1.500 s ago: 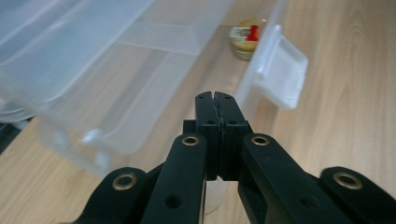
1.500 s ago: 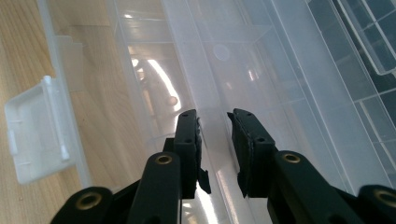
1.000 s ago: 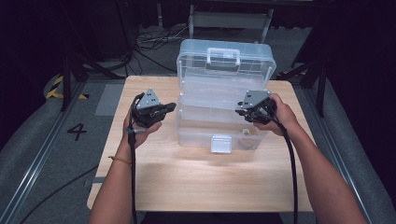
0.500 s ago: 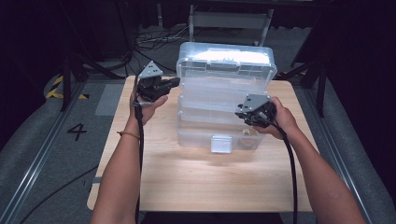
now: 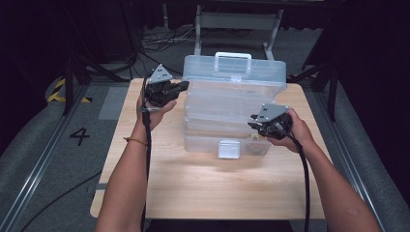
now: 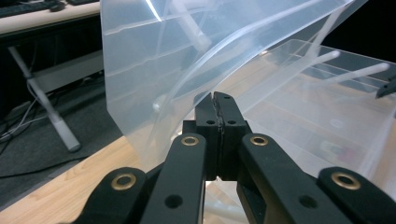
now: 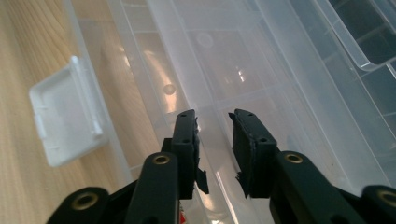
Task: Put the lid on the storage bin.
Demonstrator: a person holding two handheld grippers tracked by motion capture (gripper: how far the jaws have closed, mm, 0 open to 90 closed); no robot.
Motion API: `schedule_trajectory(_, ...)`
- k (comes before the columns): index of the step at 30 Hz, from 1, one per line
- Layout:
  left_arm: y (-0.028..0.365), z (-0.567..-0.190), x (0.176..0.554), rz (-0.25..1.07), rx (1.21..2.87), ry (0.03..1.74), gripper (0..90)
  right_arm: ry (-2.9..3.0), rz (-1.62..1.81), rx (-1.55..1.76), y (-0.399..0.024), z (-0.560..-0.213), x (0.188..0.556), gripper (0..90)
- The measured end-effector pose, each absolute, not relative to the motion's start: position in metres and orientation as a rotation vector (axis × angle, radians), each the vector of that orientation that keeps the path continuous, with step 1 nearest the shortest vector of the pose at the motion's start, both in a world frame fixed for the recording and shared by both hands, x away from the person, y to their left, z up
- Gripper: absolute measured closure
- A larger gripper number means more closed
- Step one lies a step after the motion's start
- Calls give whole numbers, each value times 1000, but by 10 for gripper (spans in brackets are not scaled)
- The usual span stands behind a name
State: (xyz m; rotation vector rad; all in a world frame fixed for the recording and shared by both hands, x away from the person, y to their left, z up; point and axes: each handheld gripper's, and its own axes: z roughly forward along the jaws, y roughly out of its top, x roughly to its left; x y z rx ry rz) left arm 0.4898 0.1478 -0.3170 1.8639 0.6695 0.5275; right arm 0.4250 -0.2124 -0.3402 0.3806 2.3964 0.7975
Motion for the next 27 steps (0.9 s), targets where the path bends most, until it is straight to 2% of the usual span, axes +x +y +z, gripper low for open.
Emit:
schedule_trajectory(17, 144, -321, 466, 573, 2020, 576, 900, 2367, 1004, 552, -266, -336, 413, 827)
schedule_trajectory(27, 143, -334, 447, 586, 2020, 568, 900, 2276, 1043, 539, -274, -340, 389, 797)
